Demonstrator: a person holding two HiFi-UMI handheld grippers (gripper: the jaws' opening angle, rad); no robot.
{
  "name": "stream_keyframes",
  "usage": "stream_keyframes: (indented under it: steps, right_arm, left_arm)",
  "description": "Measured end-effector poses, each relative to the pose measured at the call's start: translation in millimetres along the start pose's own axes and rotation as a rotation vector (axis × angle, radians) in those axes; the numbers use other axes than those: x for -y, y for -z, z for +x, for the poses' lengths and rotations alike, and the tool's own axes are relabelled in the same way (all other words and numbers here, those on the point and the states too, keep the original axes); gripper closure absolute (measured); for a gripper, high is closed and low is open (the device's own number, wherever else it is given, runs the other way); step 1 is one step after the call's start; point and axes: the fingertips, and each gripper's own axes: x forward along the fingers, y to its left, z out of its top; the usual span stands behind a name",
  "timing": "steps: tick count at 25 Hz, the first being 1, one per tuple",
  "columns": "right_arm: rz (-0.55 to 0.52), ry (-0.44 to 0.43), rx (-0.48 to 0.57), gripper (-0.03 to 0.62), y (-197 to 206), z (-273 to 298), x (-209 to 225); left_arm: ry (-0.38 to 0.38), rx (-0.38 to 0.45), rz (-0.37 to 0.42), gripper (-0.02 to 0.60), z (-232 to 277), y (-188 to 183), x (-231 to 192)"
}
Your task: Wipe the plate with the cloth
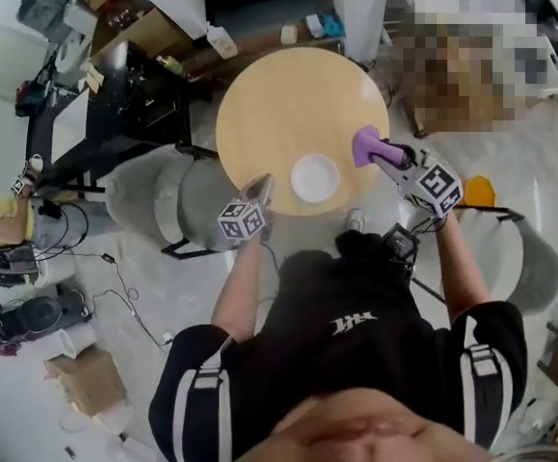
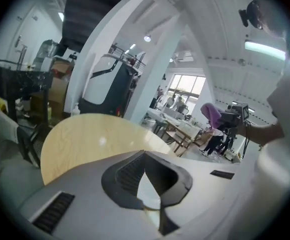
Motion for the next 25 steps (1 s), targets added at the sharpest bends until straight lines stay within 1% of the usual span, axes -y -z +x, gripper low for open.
stream_keyframes:
  steps: [2, 4, 7, 9, 10, 12, 16, 18, 19, 21, 23, 25]
  right_arm:
    - [-0.005, 0.0, 0.103, 0.5, -45, -17, -24]
    - [-0.019, 0.021, 0.192, 0.5, -87, -32, -43]
    - [-0.007, 0.01, 0.305, 0.5, -138, -51, -83]
    - [0.002, -0.015, 0.348, 0.5, -158, -64, -114]
    - [0.003, -0.026, 0.361, 0.5, -163, -70, -129]
    - [0.013, -0.044, 0.383, 0.5, -171, -79, -160]
    - [0.036, -0.074, 0.413, 0.5, -183, -98, -204]
    - [0.02, -0.109, 0.385, 0.5, -180, -104, -219]
    - [0.006, -0.131, 0.358, 0.5, -175, -105, -226]
    - [-0.022, -0.176, 0.323, 0.499, -161, -112, -244]
    - [-0.027, -0.212, 0.349, 0.499, -154, -129, -256]
    - [0.005, -0.215, 0.406, 0.499, -154, -151, -256]
  left_arm:
    - [0.049, 0.063, 0.04, 0.568, -28, -30, 25]
    - [0.11, 0.142, 0.096, 0.568, -54, -68, 48]
    - [0.201, 0.224, 0.208, 0.569, -102, -120, 84]
    - [0.254, 0.265, 0.299, 0.569, -137, -140, 111]
    - [0.283, 0.288, 0.334, 0.569, -156, -146, 125]
    - [0.343, 0.338, 0.368, 0.569, -194, -153, 152]
    - [0.444, 0.442, 0.388, 0.569, -259, -168, 200]
    - [0.481, 0.497, 0.398, 0.569, -282, -175, 223]
    - [0.49, 0.518, 0.409, 0.568, -291, -177, 234]
    - [0.483, 0.54, 0.444, 0.569, -307, -176, 254]
    - [0.465, 0.549, 0.489, 0.568, -319, -176, 273]
    - [0.46, 0.549, 0.514, 0.569, -325, -179, 291]
